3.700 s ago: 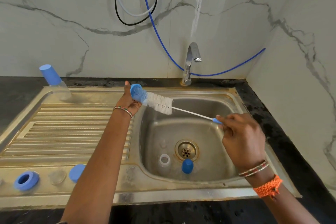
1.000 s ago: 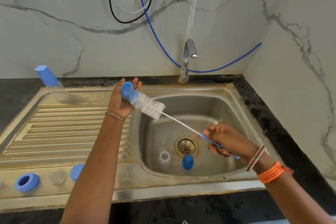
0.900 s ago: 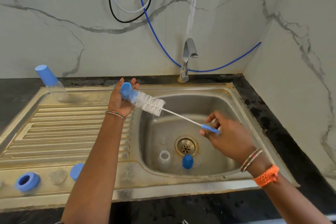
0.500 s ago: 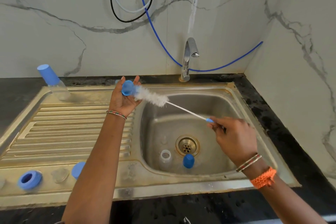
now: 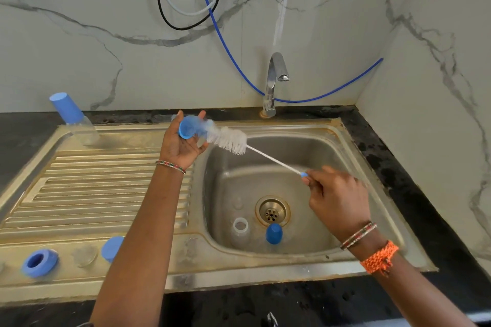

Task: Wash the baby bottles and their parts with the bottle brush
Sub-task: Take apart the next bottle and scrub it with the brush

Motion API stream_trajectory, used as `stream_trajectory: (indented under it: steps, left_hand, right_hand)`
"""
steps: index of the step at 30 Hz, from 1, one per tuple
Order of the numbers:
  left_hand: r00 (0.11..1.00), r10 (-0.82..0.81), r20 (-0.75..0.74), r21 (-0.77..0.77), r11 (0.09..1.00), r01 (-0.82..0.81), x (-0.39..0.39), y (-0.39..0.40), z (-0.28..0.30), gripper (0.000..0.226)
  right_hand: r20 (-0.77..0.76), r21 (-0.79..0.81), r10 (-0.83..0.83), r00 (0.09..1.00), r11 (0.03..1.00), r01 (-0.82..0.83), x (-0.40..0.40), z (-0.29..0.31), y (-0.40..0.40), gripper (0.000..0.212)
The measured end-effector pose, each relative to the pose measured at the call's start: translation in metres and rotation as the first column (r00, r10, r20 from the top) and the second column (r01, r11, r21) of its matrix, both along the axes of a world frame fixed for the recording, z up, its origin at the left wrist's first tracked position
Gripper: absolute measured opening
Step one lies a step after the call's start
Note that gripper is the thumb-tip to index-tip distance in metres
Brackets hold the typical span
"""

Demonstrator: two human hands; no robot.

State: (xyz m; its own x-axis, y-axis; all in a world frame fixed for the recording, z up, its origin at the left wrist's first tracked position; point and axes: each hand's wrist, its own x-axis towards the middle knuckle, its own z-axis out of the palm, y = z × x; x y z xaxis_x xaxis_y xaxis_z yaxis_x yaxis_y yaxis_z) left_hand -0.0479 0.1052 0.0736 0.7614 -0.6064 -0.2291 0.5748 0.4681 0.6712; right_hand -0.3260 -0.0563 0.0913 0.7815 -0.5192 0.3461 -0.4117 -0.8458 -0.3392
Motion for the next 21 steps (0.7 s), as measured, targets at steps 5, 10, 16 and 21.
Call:
stream_trajectory:
  steps: [5, 10, 16, 21]
  left_hand:
    - [1.000, 0.004, -0.001, -0.021, 1.000, -0.004, -0.001, -0.002, 0.000, 0.039]
    - [1.000, -0.002, 0.029, 0.101, 0.995, -0.001, 0.004, 0.000, -0.008, 0.042]
    - [0.994, 0.113, 0.008, 0.075, 0.991, -0.114, 0.000, -0.010, -0.008, 0.032]
    - [0.974, 0.218, 0.066, 0.204, 0.952, -0.227, 0.017, 0.005, -0.006, 0.022]
  right_hand:
    - [-0.209, 0.945, 0.234, 0.949, 0.298, 0.135, 0.004, 0.017, -0.003, 0.038]
    - [0.031, -0.104, 0.112, 0.993, 0.989, -0.108, -0.003, -0.007, -0.010, 0.004]
    - [-0.267, 0.960, 0.390, 0.881, 0.190, 0.207, -0.003, 0.014, -0.011, 0.039]
    - [-0.211, 0.964, 0.276, 0.938, 0.217, 0.153, -0.034, 0.004, -0.044, 0.039]
